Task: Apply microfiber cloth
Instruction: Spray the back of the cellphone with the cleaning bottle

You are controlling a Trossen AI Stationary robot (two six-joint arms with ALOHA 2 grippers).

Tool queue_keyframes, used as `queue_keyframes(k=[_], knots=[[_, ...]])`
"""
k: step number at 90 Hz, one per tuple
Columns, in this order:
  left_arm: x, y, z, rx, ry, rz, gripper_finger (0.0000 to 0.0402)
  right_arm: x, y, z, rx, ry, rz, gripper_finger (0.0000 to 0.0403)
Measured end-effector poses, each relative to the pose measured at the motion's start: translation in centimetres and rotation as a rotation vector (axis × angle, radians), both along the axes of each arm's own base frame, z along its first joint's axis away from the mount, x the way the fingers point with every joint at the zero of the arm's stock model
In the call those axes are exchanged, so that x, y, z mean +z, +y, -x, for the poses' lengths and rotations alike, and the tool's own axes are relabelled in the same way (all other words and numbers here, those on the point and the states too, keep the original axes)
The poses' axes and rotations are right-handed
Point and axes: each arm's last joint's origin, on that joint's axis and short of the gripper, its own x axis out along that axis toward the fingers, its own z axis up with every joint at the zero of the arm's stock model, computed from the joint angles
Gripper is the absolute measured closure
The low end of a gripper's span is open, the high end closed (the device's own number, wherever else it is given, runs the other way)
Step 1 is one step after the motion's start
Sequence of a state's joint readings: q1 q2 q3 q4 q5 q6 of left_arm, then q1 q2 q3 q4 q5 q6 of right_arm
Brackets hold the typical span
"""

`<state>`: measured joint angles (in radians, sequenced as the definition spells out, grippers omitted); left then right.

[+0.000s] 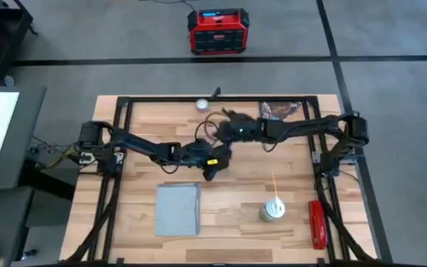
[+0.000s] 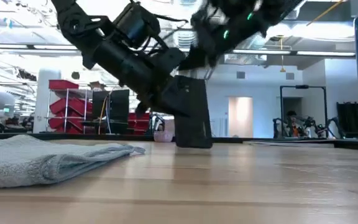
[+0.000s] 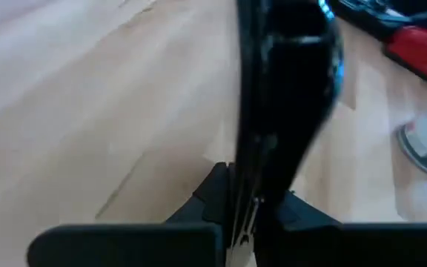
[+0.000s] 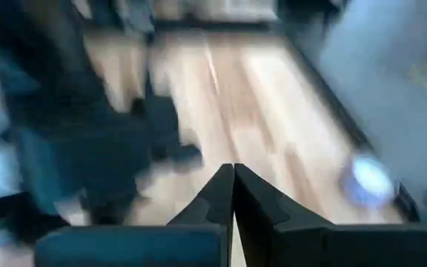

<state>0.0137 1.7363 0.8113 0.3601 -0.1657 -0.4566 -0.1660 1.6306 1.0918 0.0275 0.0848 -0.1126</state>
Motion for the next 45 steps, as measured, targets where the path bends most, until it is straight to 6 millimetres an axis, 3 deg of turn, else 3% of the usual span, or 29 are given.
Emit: queue_keyframes(k=[12, 21, 34, 45], knots=[[0.4, 0.1, -0.1, 0.028, -0.020, -0.043, 0.0399, 0.4, 0.4, 0.1, 0.029, 0.036, 0.022, 0.0403], [0.3, 0.0, -0.1, 0.033, -0.017, -0.071, 0.0399, 2.7, 0.4, 0.8, 0.009, -0.014, 0.061, 0.0403], [0.8, -0.2, -0.1, 0.037, -0.036, -0.121, 0.0399, 4.3, 1.0, 2.6, -0.029, 0.021, 0.103, 0.0403], [2.4, -0.4, 0.2, 0.026, -0.069, -0.171, 0.0399, 6.7, 1.6, 5.1, -0.099, 0.019, 0.161, 0.0403]])
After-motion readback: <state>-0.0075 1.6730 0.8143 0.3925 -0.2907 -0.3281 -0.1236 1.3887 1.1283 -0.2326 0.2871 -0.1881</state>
